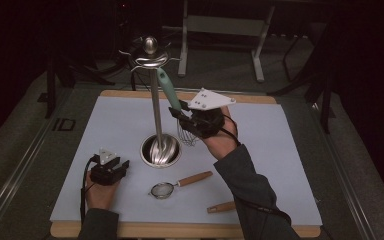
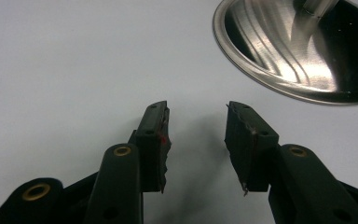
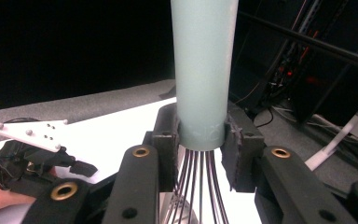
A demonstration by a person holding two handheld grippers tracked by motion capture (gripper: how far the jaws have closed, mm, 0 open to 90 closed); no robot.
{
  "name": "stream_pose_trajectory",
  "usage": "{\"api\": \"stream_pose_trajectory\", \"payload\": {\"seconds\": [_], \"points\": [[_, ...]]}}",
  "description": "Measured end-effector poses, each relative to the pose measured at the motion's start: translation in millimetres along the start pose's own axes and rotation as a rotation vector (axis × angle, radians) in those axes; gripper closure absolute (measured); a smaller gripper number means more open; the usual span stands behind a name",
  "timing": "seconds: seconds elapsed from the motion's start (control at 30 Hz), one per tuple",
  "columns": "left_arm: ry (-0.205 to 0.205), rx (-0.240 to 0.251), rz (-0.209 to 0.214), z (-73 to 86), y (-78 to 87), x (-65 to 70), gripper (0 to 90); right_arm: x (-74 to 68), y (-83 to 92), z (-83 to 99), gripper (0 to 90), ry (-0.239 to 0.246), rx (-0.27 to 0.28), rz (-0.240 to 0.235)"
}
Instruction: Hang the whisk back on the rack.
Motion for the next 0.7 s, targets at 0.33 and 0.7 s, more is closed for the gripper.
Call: {"api": "stream_pose_trajectory", "payload": {"seconds": [0.33,0.7], "points": [[-0.002,-0.001,0.001,0.0,0.1,-0.1,59.7,-3.7,-4.5,1.8,59.0,0.011,-0.038,-0.037],[-0.001,-0.001,0.0,0.0,-0.1,0.1,59.5,-2.1,4.4,11.8,54.6,0.027,-0.078,-0.059]]}}
Point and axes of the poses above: each handheld gripper's, and its own axes: y roughly backward along the jaws, z roughly out of its underside, x roughly to its right, the point moved 4 cm from there along -y, roughly forward along the jaws, and after that the axes turned 10 degrees about x, right-handed, at the moved point
